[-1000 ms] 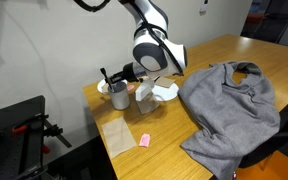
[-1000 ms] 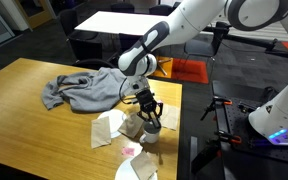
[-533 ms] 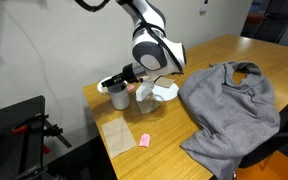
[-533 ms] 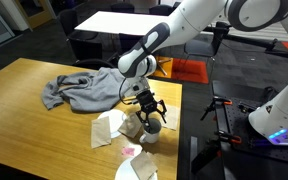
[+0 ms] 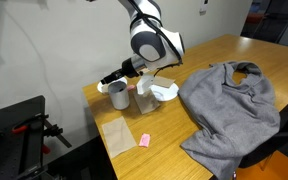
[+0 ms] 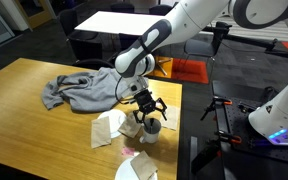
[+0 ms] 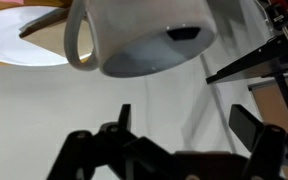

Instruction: Pick up the object and put it in the cup

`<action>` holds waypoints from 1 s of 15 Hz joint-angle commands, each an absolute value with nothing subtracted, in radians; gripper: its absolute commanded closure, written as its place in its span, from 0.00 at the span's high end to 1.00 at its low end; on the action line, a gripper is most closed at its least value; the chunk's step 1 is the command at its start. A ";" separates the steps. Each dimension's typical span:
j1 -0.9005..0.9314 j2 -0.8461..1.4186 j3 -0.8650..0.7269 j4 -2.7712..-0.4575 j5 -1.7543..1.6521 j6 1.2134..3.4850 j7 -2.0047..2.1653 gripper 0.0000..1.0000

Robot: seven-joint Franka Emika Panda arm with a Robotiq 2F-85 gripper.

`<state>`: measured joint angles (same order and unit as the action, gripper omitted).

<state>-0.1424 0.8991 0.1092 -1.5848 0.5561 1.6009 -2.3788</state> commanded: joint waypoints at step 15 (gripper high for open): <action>-0.003 0.438 0.120 -1.796 0.353 1.689 -2.132 1.00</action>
<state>-0.0333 0.5624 0.1209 -1.7052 0.4045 1.6417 -2.1997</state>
